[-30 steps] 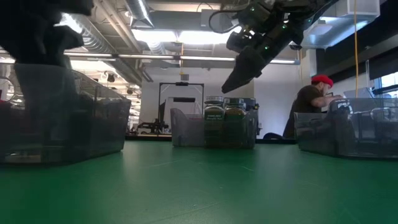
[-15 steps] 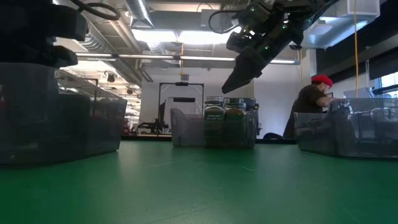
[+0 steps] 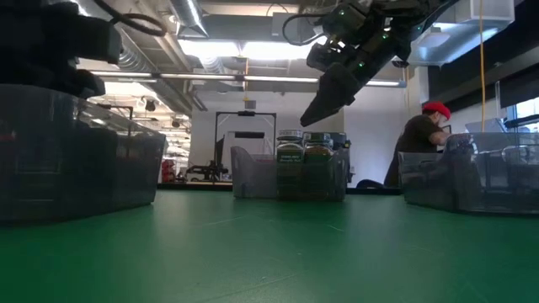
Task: Sort spices by type
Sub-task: Put the black seasoning can into the left black bin, then put the green seasoning bottle into the top black bin
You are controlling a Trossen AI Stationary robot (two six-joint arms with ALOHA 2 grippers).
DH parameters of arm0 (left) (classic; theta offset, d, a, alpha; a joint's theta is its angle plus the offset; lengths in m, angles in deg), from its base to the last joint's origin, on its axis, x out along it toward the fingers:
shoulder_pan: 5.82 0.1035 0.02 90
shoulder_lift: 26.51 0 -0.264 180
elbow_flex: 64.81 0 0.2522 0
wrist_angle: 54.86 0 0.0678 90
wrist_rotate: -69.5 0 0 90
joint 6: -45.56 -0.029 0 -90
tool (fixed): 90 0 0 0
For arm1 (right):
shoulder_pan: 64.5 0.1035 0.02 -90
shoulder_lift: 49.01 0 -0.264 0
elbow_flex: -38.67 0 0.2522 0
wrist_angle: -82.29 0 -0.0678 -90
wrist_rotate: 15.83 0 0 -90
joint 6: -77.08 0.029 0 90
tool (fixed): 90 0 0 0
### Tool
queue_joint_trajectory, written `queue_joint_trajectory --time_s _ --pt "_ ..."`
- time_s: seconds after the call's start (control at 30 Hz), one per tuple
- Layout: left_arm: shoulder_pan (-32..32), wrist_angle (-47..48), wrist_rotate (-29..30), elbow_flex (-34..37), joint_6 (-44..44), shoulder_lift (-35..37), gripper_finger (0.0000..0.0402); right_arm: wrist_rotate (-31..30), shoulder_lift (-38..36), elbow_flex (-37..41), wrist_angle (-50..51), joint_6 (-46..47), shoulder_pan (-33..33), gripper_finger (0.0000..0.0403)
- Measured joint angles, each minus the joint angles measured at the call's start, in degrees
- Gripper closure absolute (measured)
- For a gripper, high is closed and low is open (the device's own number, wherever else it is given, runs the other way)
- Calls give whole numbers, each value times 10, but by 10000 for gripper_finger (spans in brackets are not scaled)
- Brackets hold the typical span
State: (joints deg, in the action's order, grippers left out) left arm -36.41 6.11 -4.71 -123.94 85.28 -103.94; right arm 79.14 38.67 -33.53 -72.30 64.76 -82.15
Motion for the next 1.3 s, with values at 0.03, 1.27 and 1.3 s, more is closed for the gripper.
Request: queue_joint_trajectory --time_s 0.03,1.27,1.3 --pt "0 -3 -3 0 -5 2 175 0 0 0 0 0 0 52" --pt "6 54 46 -41 -21 174 156 0 0 0 -11 -1 0 52" --pt "7 52 29 -41 -13 171 156 0 0 0 -9 -1 0 52"
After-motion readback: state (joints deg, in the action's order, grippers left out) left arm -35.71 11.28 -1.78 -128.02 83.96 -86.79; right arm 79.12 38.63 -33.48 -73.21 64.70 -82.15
